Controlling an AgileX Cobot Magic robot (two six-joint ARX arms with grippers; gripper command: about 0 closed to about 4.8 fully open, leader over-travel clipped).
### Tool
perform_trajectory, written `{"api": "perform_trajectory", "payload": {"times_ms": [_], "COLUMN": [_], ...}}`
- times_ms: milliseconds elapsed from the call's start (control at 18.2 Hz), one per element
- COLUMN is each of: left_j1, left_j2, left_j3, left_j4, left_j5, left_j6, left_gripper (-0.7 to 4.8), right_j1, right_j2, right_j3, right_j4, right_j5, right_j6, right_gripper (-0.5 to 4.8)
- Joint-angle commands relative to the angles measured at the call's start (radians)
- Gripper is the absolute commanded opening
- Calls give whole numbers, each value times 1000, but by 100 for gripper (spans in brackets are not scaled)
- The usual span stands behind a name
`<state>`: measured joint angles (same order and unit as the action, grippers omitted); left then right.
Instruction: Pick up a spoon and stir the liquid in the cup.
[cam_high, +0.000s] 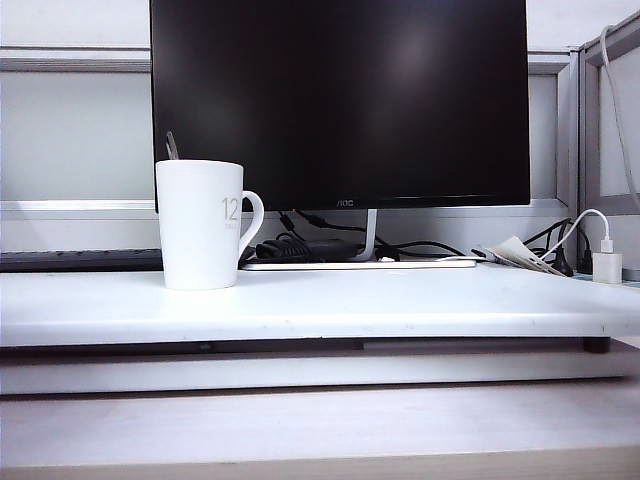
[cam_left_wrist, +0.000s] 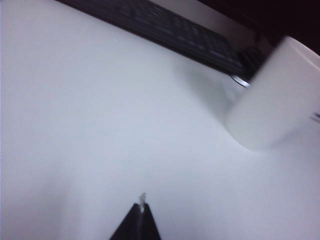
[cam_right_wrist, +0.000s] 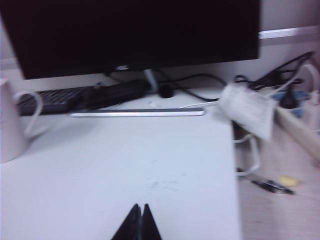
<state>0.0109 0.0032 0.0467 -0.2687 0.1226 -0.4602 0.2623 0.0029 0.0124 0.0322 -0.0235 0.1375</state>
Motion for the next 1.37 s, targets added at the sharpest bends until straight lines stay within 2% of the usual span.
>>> {"api": "perform_trajectory", "payload": {"times_ms": [55,659,714,879,934,989,1374], "left_j1": [69,78,78,78,78,78,78], "left_j2": [0,0,0,0,0,0,0], "left_j3": [-5,-5,-5,-4,-4,-4,-3], "left_j4": [0,-1,-2,19,40,68,103], "left_j5": [0,-10,-18,-17,-18,-18,-17], "left_j6": [8,8,71,418,488,516,494], "left_gripper": [-5,-5,-5,-5,-5,-5,-5], "right_j1": [-39,-47,-47,-47,-47,-47,-47], "right_j2": [0,0,0,0,0,0,0], "right_j3": [0,0,0,0,0,0,0], "right_j4": [18,16,18,17,16,18,17], "right_j5": [-1,2,2,2,2,2,-1], "right_j6": [1,1,1,1,1,1,1], "right_gripper": [3,3,3,3,3,3,3]}}
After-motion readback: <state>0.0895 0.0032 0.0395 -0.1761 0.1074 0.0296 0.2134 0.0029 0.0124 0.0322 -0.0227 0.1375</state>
